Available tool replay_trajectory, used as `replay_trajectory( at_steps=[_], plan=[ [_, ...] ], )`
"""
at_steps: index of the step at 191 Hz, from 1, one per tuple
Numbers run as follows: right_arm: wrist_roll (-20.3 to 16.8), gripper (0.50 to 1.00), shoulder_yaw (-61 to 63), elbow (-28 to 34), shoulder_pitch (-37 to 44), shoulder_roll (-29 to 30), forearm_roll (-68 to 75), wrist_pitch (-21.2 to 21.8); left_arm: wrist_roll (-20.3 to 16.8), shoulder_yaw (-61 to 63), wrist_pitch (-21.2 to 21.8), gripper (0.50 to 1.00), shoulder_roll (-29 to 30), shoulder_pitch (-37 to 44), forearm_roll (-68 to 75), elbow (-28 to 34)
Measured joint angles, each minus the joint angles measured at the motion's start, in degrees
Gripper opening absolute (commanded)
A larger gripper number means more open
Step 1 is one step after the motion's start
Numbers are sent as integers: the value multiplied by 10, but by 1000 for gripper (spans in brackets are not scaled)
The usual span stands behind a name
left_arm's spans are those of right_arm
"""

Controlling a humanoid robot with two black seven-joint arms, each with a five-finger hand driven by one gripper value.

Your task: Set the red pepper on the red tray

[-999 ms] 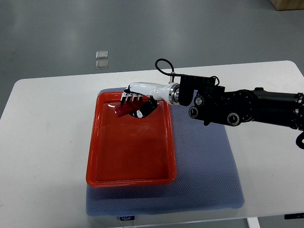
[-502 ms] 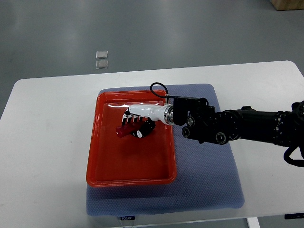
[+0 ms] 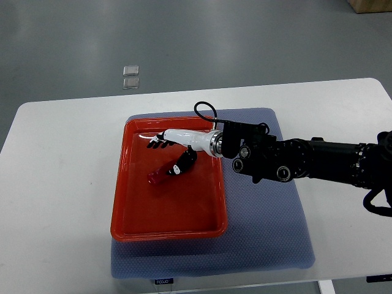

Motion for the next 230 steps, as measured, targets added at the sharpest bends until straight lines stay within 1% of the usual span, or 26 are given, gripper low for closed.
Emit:
replay_trajectory(
  at_steps=[35, 72, 86, 104, 126, 146, 166, 184, 230],
  plan=[
    [0, 874, 34, 1, 0, 0, 12, 0, 0, 0, 0, 1000, 0, 0, 0, 0],
    [2, 874, 129, 3, -7, 0, 47, 1, 0, 0, 0, 1000, 0, 0, 0, 0],
    [7, 874, 181, 6, -20, -2, 74, 1, 0, 0, 0, 1000, 0, 0, 0, 0],
    [18, 874, 265, 7, -46, -20, 114, 1, 0, 0, 0, 1000, 0, 0, 1, 0],
    [28, 874, 399, 8, -102, -33, 178, 1, 0, 0, 0, 1000, 0, 0, 1, 0],
    [38, 876, 528, 8, -163, -32, 236, 5, 0, 0, 0, 1000, 0, 0, 1, 0],
    [48, 895, 652, 8, -230, -23, 300, 31, 0, 0, 0, 1000, 0, 0, 1, 0],
    [50, 911, 711, 8, -276, -21, 342, 64, 0, 0, 0, 1000, 0, 1, 1, 0],
    [50, 915, 750, 2, -356, -28, 395, 154, 0, 0, 0, 1000, 0, 1, 1, 0]
  ],
)
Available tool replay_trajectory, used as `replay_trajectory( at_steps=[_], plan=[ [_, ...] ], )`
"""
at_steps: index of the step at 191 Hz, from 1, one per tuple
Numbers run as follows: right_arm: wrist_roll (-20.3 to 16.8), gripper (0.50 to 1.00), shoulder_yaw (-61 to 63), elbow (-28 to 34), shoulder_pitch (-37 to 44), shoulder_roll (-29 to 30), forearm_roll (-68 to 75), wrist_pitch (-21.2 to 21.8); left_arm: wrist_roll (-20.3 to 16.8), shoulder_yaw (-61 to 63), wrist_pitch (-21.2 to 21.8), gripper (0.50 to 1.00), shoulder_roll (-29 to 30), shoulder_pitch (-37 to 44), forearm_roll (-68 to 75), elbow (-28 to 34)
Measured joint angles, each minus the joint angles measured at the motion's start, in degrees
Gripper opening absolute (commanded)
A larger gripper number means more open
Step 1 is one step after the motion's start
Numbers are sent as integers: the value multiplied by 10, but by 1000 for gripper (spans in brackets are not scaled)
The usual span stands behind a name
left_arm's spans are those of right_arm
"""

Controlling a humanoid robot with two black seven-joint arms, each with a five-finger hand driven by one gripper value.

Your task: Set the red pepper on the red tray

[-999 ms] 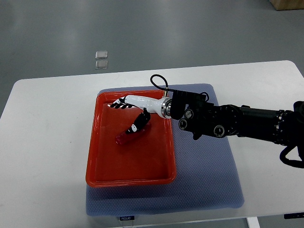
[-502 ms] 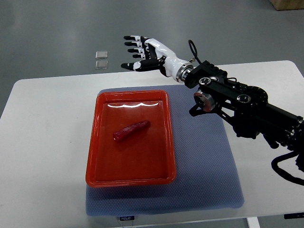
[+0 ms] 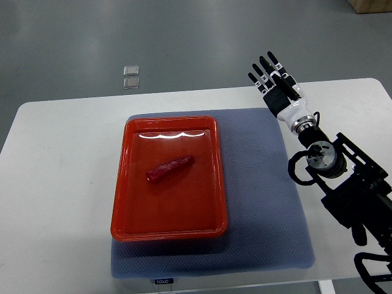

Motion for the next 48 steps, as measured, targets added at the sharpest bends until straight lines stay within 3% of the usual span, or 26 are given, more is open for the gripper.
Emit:
replay_trajectory(
  at_steps=[48],
  plan=[
    [-1, 915, 2, 0, -11, -4, 2, 25, 0, 0, 0, 1000, 0, 0, 0, -6]
  ],
)
